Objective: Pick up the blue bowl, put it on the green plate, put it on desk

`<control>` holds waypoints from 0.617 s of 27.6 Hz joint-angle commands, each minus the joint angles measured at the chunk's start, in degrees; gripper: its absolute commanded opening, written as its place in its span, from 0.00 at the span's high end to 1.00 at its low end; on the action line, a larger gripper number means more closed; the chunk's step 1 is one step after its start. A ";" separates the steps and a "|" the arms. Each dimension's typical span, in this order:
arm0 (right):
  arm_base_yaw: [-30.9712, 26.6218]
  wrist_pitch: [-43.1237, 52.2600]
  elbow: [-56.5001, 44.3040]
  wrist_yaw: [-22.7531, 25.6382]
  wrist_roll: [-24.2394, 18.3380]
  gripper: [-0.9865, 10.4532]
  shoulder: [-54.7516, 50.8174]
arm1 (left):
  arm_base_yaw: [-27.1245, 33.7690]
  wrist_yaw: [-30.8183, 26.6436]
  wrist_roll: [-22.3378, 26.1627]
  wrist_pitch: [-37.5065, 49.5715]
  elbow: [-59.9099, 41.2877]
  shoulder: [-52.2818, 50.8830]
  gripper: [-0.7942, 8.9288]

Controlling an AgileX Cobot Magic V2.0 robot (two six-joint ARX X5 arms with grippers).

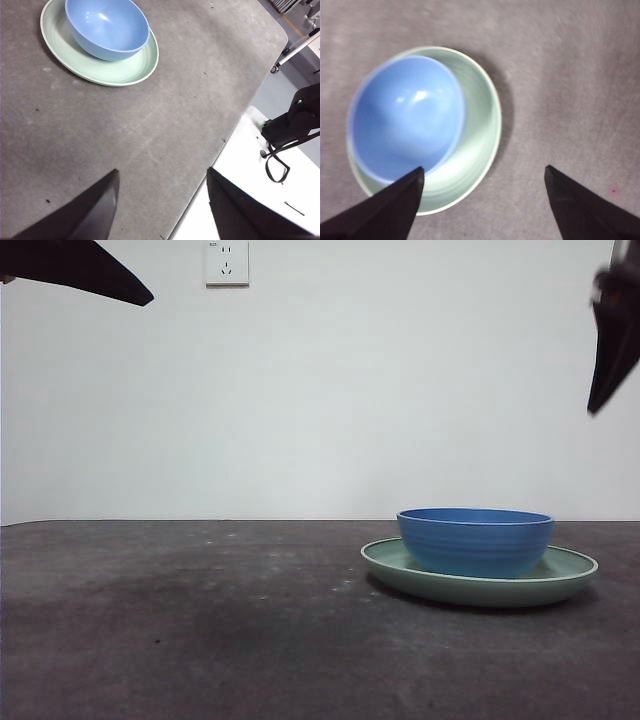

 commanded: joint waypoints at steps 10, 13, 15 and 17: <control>0.46 8.35 0.94 -1.97 -0.57 0.61 15.02 | -0.33 0.48 0.70 0.63 0.46 0.33 0.63; 1.05 11.17 0.94 -1.99 -0.57 0.65 18.64 | -0.33 0.48 0.68 0.63 0.46 0.33 0.63; 1.68 12.76 0.94 -1.99 -0.57 0.66 20.74 | -0.33 0.48 0.68 0.63 0.46 0.33 0.63; 2.40 14.05 0.94 -1.92 -0.55 0.70 22.62 | -0.33 0.48 0.68 0.63 0.46 0.33 0.63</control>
